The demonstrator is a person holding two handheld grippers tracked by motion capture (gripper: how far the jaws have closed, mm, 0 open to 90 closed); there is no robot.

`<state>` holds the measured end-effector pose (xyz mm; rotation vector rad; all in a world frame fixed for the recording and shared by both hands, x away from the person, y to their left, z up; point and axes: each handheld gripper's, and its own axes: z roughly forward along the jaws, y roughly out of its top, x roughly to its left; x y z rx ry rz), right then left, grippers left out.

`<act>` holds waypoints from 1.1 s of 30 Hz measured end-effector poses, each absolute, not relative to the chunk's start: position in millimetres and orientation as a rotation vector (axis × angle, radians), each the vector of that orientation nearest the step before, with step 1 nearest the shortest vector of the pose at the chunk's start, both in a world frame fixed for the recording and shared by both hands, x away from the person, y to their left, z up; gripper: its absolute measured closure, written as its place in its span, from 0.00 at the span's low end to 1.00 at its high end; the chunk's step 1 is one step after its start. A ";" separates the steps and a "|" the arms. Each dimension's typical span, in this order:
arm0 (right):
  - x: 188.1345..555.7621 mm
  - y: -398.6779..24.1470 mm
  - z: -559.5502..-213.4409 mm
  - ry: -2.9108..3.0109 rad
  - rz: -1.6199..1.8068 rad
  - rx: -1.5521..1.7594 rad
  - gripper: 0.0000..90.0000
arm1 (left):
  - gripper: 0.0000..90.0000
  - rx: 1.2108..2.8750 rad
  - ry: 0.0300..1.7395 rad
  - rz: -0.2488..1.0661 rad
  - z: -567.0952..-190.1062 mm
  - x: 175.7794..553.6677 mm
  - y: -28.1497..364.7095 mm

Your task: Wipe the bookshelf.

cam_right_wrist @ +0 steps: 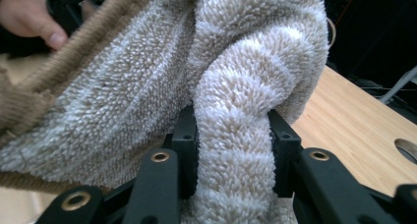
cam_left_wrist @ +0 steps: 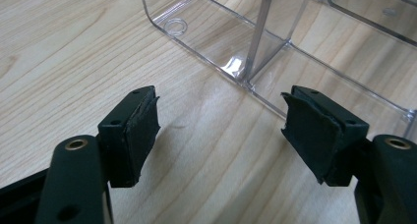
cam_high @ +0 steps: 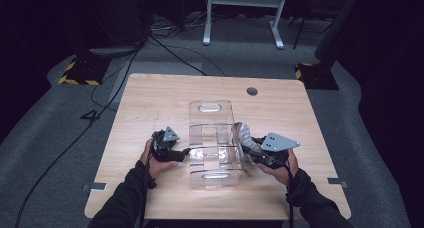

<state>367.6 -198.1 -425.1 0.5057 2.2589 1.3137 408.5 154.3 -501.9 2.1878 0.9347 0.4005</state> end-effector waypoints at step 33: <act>373.9 -189.8 -427.5 2.330 1.304 0.486 0.71 | 0.44 2.184 0.815 0.222 -502.2 419.4 140.3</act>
